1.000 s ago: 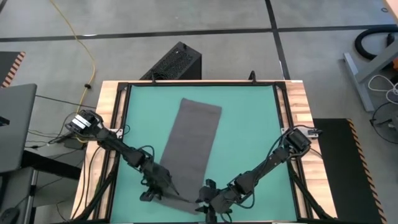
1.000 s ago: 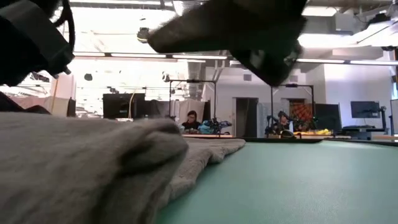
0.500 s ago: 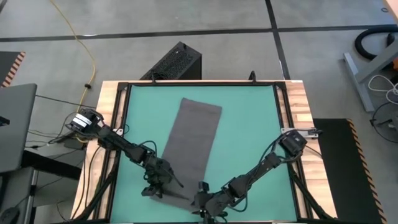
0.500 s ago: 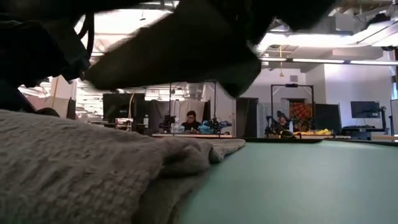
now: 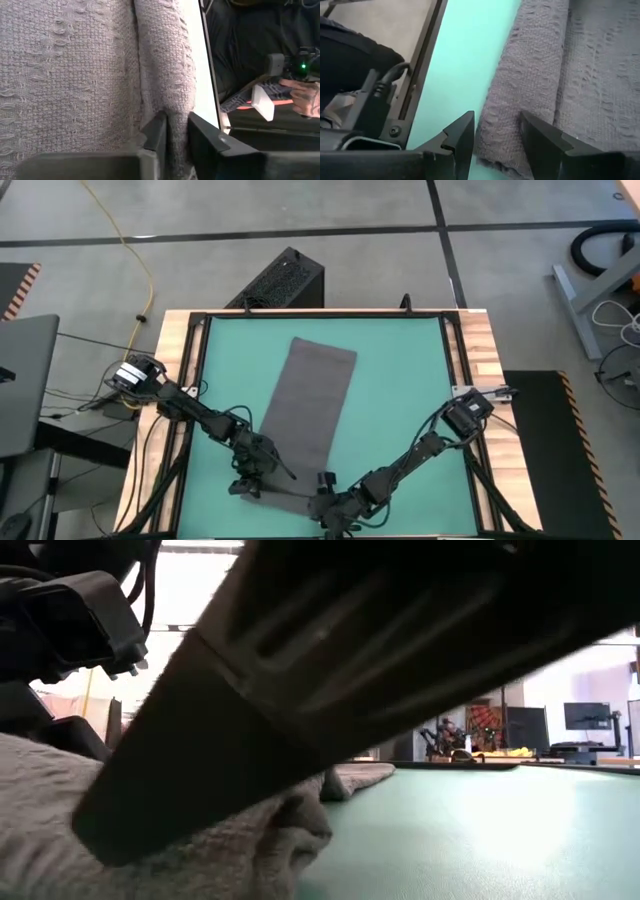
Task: Roll towel
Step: Roll the gray towel
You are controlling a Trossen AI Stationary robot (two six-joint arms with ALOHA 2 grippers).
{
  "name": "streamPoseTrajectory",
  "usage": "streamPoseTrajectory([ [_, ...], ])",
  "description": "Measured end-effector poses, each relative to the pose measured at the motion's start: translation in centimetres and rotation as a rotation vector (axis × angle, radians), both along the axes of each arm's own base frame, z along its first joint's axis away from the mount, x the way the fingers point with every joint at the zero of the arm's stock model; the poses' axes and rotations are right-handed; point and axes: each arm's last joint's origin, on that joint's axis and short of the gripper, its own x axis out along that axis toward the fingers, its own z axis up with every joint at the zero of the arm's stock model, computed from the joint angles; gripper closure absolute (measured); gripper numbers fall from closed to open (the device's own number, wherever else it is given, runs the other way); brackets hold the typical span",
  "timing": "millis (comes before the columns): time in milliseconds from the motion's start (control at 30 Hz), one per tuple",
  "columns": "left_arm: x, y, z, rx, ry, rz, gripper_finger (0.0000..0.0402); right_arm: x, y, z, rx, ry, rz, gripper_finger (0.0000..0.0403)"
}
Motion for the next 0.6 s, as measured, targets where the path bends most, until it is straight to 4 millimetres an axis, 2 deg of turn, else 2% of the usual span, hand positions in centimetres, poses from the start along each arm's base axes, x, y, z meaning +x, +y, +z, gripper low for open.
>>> streamPoseTrajectory([
  [133, 0.2, -0.1, 0.3, -0.040, -0.009, -0.054, 0.0302, 0.0, 0.0, -0.5, -0.032, 0.009, -0.006, 0.0224],
  [233, 0.4, -0.1, 0.6, -0.093, 0.035, -0.103, 0.0282, -0.1, -0.1, -0.7, -0.049, 0.021, -0.005, 0.0241],
  [400, 0.4, -0.1, 0.8, -0.084, 0.081, -0.152, 0.0273, -0.2, -0.2, -0.8, -0.079, 0.031, 0.012, 0.0297],
  [600, -0.2, 0.2, 1.1, 0.030, 0.123, -0.192, 0.0272, -0.2, -0.2, -0.9, -0.082, 0.037, 0.012, 0.0367],
])
